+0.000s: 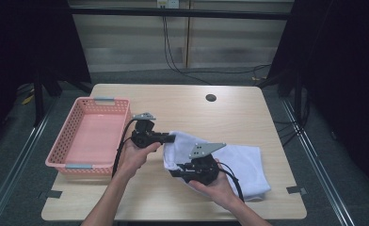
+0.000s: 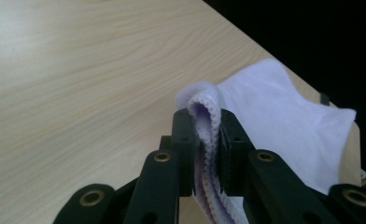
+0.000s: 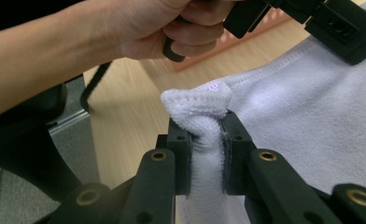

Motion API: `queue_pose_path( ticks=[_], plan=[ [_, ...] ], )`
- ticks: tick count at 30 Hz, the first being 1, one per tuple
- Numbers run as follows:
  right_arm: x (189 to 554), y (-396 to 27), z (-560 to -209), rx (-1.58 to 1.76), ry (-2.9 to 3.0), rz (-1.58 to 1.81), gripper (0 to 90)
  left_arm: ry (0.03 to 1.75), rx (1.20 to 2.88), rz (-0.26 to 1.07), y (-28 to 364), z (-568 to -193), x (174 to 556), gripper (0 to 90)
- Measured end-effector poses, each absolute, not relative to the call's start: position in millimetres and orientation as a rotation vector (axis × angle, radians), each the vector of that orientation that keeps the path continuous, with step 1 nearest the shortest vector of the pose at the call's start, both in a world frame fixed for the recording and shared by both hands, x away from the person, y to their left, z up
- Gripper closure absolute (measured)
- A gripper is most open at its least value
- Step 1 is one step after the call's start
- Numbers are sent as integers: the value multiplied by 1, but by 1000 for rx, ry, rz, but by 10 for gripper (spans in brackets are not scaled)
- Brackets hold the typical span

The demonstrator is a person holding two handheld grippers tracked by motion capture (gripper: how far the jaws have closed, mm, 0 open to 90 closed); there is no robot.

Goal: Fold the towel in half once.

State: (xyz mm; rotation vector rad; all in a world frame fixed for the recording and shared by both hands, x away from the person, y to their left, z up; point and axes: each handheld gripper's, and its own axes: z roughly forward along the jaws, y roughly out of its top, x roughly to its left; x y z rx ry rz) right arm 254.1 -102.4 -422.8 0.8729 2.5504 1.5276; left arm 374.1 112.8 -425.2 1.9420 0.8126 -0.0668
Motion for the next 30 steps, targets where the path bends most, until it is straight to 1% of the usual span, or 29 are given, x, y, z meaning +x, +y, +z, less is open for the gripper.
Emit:
queue_pose_path(
  ticks=[6,10,13,16,22,30],
  plan=[
    [257,-88,-392,805,2509,1606,782,811,1916,-21,127,-393,370,796],
    [254,-70,-373,745,2488,1651,782,814,1894,15,141,-375,363,796],
    [253,-56,-369,721,2481,1660,782,825,1920,66,147,-373,357,795],
    [253,-50,-378,733,2487,1680,783,848,1914,54,150,-382,358,795],
    [252,-69,-390,804,2453,1693,782,840,1921,8,133,-394,365,793],
    [242,-117,-396,887,2377,1699,780,785,1972,-24,82,-395,371,789]
  ],
)
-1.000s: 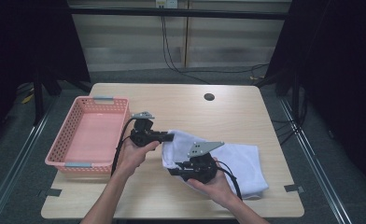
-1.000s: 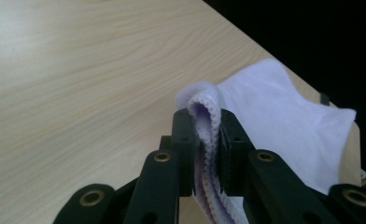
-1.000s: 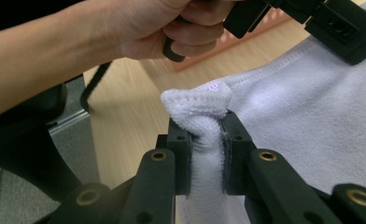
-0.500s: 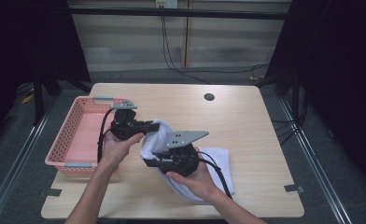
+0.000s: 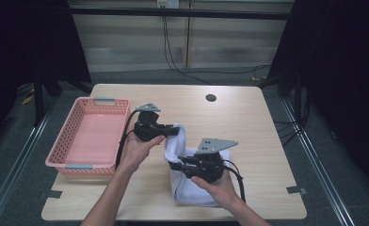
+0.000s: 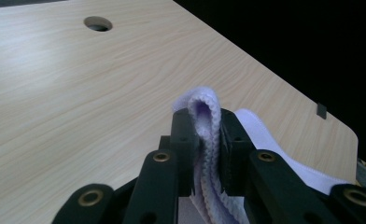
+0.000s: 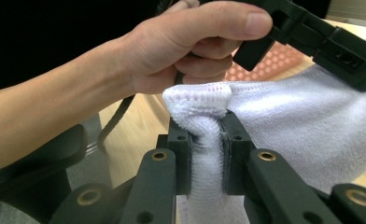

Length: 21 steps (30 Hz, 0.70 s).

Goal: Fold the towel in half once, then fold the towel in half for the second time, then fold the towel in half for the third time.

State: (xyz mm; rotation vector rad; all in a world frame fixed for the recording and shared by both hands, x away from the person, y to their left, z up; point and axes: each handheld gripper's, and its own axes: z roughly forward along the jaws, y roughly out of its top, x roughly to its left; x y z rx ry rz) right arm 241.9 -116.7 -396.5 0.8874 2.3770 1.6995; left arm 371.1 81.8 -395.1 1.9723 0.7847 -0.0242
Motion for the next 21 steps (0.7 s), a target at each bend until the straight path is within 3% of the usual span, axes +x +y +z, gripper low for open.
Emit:
queue_pose_path(
  ticks=[21],
  plan=[
    [212,-203,-446,1141,2310,1576,742,738,2113,-118,-12,-445,370,773]
  ],
)
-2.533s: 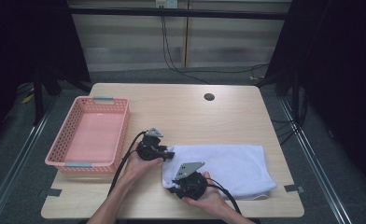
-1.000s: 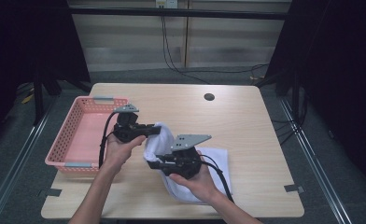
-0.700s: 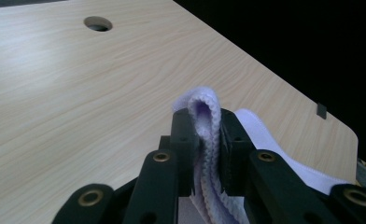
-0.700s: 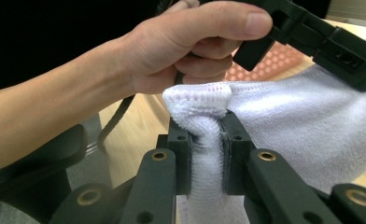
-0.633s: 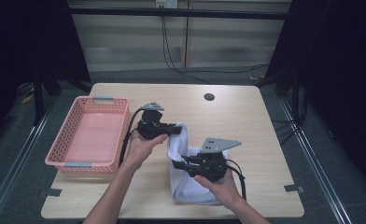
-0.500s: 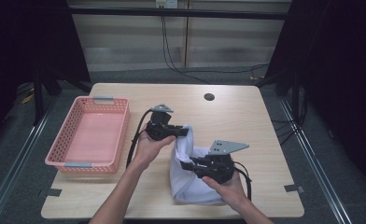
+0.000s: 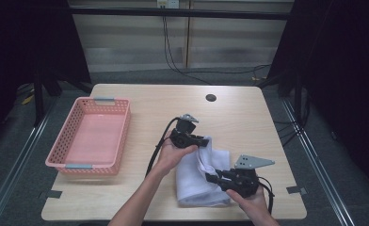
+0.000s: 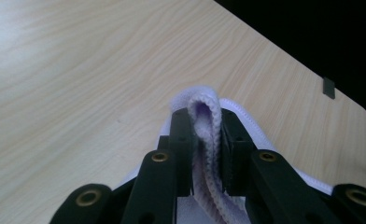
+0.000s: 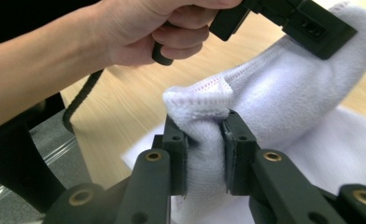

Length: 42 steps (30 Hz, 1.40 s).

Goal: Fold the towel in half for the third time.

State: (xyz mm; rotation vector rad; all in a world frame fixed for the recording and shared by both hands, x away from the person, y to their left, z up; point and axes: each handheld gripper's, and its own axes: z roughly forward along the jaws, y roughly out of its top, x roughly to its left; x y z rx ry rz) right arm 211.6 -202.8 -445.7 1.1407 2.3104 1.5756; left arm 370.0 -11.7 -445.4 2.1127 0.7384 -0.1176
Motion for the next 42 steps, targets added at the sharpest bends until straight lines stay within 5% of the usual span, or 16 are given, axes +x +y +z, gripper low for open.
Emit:
queue_pose_path(
  ticks=[6,11,17,31,37,42],
  plan=[
    [201,-221,-464,1166,2379,1445,657,743,2130,-142,-30,-461,368,715],
    [193,-241,-464,1228,2343,1427,481,711,2123,-172,-42,-457,365,657],
    [193,-261,-457,1274,2259,1407,356,670,2055,-166,-37,-443,362,471],
    [293,-235,-436,1239,2244,1266,295,695,2164,-79,47,-451,314,484],
    [322,-211,-457,1248,2318,1104,298,681,2201,-87,66,-459,279,440],
    [321,-233,-478,1327,2314,1033,349,687,2210,-77,85,-465,254,380]
  ],
)
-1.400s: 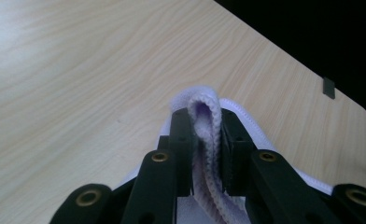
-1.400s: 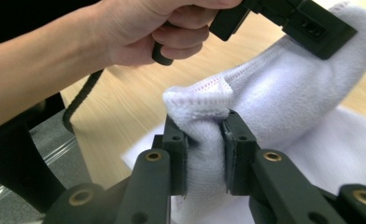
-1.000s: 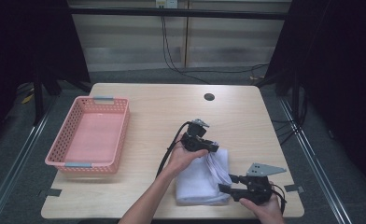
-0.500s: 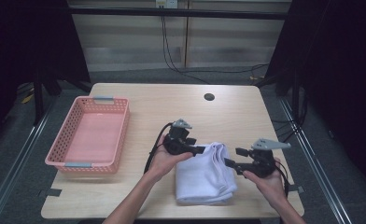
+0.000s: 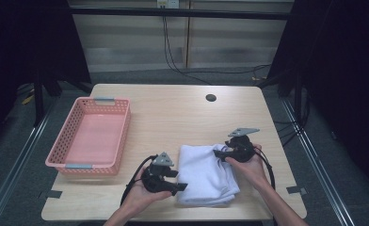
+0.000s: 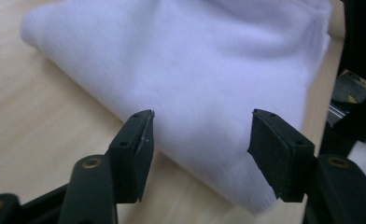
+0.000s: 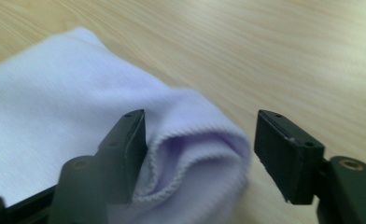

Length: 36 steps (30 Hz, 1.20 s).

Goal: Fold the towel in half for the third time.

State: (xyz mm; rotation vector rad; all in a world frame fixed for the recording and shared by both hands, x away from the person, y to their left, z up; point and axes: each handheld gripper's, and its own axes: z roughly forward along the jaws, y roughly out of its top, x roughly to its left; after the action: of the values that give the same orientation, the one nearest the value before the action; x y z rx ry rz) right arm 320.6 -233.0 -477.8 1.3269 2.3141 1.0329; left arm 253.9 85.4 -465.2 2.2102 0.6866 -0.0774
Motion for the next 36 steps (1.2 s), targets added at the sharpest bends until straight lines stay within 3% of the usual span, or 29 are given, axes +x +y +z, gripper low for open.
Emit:
queue_pose_path(
  ticks=[9,13,24,29,33,36],
  plan=[
    [326,-250,-494,1316,2366,1085,327,673,2231,-106,86,-480,235,246],
    [329,-250,-489,1287,2373,1182,268,653,2257,-101,75,-484,236,245],
    [333,-242,-499,1266,2453,1122,217,629,2323,-73,62,-491,241,285],
    [331,-241,-501,1284,2478,1111,251,621,2322,-59,61,-491,242,343],
    [330,-240,-500,1279,2501,1131,352,605,2327,-50,60,-491,240,469],
    [329,-239,-499,1279,2538,1156,492,593,2335,-78,60,-490,241,603]
  ],
)
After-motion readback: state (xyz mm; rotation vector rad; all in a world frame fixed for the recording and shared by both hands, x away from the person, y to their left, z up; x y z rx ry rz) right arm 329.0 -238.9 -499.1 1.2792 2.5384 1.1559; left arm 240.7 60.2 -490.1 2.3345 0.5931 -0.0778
